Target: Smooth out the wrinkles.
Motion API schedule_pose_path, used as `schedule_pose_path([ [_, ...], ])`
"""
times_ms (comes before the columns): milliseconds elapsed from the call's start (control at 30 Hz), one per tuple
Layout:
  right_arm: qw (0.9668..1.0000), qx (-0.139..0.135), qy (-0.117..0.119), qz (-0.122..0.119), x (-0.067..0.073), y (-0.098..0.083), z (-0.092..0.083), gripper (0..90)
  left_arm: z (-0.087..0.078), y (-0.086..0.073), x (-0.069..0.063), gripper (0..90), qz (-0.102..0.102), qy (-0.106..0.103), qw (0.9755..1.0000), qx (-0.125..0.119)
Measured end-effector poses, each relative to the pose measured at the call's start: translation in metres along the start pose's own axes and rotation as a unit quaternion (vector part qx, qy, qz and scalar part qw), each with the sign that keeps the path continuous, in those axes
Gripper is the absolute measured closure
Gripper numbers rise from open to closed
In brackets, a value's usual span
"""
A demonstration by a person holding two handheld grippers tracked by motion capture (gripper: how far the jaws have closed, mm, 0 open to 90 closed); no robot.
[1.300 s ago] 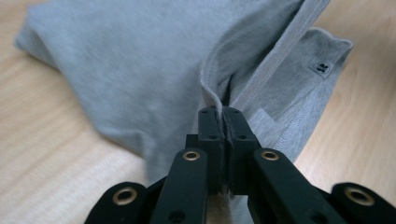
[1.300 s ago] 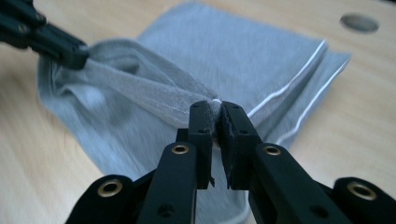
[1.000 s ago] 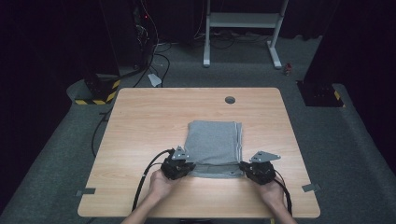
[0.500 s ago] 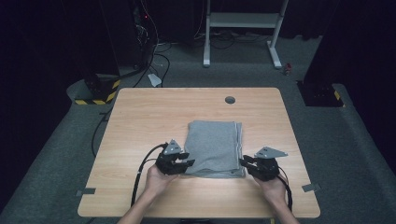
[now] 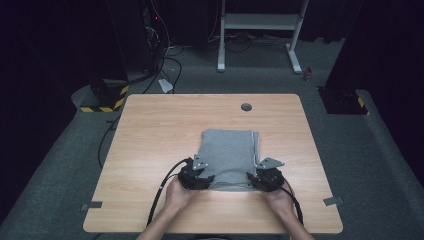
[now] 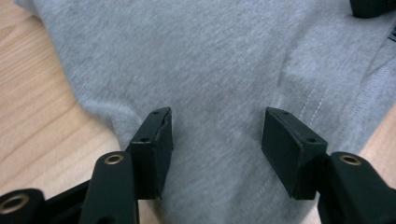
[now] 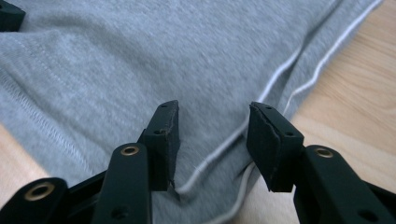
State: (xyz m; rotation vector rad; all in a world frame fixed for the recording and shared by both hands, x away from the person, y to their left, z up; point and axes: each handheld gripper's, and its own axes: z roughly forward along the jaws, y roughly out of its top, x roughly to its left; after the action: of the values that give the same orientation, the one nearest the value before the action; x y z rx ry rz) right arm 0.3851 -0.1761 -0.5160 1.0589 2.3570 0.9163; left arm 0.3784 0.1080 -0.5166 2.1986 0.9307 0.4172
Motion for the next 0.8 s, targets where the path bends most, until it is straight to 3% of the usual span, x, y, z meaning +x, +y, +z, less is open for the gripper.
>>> schedule_pose_path([
  [67, 1.0000, 0.000, 0.005, 0.001, -0.001, -0.003, -0.003, 52.2, -0.002, -0.003, -0.002, 42.2, 0.004, -0.001, 1.0000, -0.003],
  [433, 0.9996, 0.008, 0.028, 0.000, -0.004, -0.010, -0.010, 50.9, -0.019, -0.018, -0.005, 38.8, -0.021, -0.013, 0.9997, 0.004],
  [500, 0.9996, 0.009, 0.024, -0.007, -0.003, -0.008, -0.013, 50.1, -0.022, -0.014, -0.004, 37.7, -0.016, -0.009, 0.9998, 0.005],
  [567, 0.9997, 0.001, 0.022, -0.003, -0.004, -0.007, -0.017, 51.1, -0.026, -0.008, 0.001, 37.6, -0.017, -0.005, 0.9998, -0.010],
  [633, 0.9995, -0.009, 0.027, 0.012, -0.006, -0.005, -0.021, 51.7, -0.027, 0.000, 0.006, 37.1, -0.026, -0.011, 0.9993, -0.024],
  [733, 0.9992, -0.026, 0.022, 0.023, -0.012, 0.003, -0.020, 52.6, -0.021, 0.015, 0.017, 36.6, -0.032, 0.002, 0.9989, -0.033],
  [800, 0.9986, -0.038, 0.016, 0.033, -0.018, 0.010, -0.015, 53.7, -0.013, 0.025, 0.024, 36.9, -0.047, 0.002, 0.9980, -0.042],
])
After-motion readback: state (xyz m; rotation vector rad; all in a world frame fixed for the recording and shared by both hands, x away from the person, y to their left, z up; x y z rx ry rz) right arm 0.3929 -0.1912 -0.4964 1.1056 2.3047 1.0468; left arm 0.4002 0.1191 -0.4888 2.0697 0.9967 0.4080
